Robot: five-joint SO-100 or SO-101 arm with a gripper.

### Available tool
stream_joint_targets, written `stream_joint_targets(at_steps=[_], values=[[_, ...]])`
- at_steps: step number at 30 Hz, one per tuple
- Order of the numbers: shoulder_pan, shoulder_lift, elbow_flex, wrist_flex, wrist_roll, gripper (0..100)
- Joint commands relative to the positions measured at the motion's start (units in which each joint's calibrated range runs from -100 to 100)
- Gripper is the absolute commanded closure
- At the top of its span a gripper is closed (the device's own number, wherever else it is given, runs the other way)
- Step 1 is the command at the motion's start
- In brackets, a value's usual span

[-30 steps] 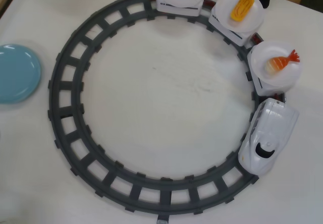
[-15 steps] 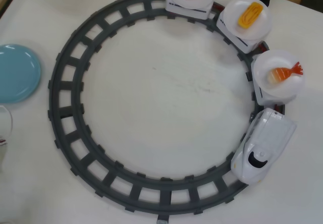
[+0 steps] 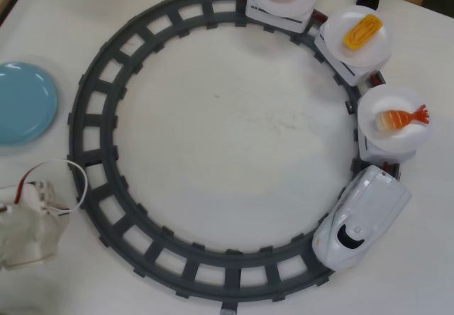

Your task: Pick up the sushi from the Shinkansen and put it on the blue dish

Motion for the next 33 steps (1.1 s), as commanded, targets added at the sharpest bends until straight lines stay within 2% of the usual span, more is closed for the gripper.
stream_joint_targets(at_steps=[1, 4, 12, 21, 28, 33], values=[[1.84, 0.1, -3.94, -0.29, 0.38, 97], [3.6, 0.1, -5.38, 0.39, 0.85, 97], [8.97, 0.1, -9.53, 6.08, 6.29, 97], [21.74, 0.26, -10.07, 6.5, 16.95, 97], [35.73, 0.1, -11.15, 6.42, 28.2, 97], [41.9, 1.18, -17.1, 6.42, 31.55, 97]])
